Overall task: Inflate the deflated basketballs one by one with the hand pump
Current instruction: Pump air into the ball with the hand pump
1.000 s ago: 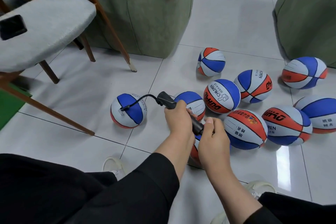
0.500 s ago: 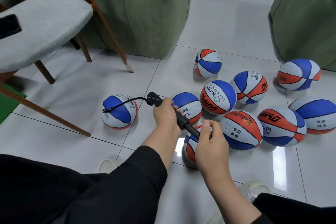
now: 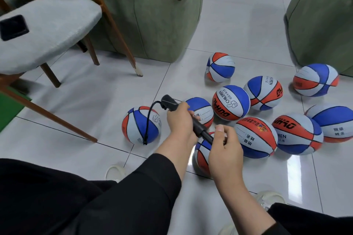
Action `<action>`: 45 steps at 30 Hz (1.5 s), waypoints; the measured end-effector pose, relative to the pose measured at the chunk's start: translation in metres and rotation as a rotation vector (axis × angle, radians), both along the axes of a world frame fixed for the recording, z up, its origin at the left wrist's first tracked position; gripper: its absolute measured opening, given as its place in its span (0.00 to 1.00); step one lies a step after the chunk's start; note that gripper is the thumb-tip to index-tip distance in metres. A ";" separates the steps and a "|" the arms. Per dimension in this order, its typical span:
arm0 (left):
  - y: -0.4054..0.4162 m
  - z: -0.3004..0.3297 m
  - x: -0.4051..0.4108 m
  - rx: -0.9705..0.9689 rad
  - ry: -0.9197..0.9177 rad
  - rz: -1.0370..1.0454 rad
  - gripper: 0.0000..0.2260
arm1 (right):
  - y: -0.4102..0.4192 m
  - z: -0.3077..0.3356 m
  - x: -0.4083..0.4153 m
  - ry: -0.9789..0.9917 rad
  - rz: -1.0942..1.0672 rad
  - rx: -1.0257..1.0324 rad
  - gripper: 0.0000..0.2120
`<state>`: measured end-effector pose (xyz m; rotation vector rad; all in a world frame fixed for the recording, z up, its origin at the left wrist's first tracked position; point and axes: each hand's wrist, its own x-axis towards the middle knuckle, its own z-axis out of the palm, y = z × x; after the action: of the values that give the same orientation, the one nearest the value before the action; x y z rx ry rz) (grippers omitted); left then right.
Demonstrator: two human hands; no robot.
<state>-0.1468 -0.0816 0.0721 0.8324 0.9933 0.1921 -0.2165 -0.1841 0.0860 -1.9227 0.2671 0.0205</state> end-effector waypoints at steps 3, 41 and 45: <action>0.026 -0.004 0.006 -0.015 0.010 0.028 0.04 | -0.002 0.004 -0.006 0.002 0.025 0.005 0.09; -0.017 -0.010 -0.008 -0.102 -0.033 0.057 0.06 | 0.006 -0.006 0.009 0.063 0.053 -0.046 0.08; -0.004 -0.009 -0.001 -0.099 -0.008 0.020 0.05 | 0.004 -0.004 0.005 0.026 0.044 -0.012 0.07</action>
<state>-0.1482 -0.0860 0.0628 0.7304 0.9964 0.1620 -0.2115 -0.1798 0.0823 -1.9411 0.2420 0.0732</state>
